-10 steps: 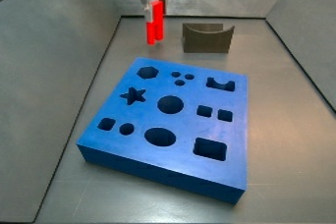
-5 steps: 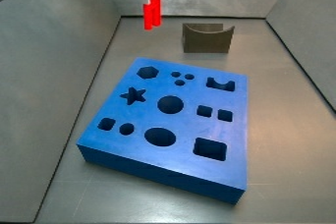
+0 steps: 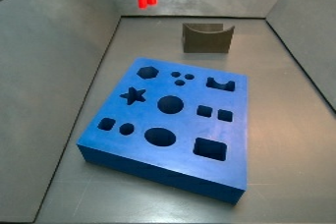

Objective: Pick up the square-circle object. Move up. Rotate the square-circle object. Move to above the board. Insert the square-circle object.
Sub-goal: Rotate the square-circle object.

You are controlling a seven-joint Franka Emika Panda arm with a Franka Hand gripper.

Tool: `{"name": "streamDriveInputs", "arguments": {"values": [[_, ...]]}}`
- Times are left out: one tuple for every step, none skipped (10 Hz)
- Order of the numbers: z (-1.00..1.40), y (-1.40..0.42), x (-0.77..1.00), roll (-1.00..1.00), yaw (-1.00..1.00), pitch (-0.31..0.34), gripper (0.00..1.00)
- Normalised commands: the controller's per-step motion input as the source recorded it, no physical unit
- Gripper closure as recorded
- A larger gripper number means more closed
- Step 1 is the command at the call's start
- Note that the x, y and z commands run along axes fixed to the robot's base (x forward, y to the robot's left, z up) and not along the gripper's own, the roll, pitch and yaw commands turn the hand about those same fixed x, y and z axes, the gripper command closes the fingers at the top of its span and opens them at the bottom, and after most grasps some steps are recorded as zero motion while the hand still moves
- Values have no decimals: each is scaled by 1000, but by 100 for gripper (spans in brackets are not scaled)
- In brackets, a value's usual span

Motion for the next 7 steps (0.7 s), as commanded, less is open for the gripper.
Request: {"name": "streamDriveInputs", "arguments": {"values": [[666,-31,-37,81,21,57,100],[551,-21,-21,87,22,68,100],[325,-9,3,93,24,98,100],[0,0,0,56,-1000,25,100],[-104,-3,19,51,-1000,22,100],[-65,19,27,45,-1000,17,100],[-44,16,31,46,-1000,15,100]]}}
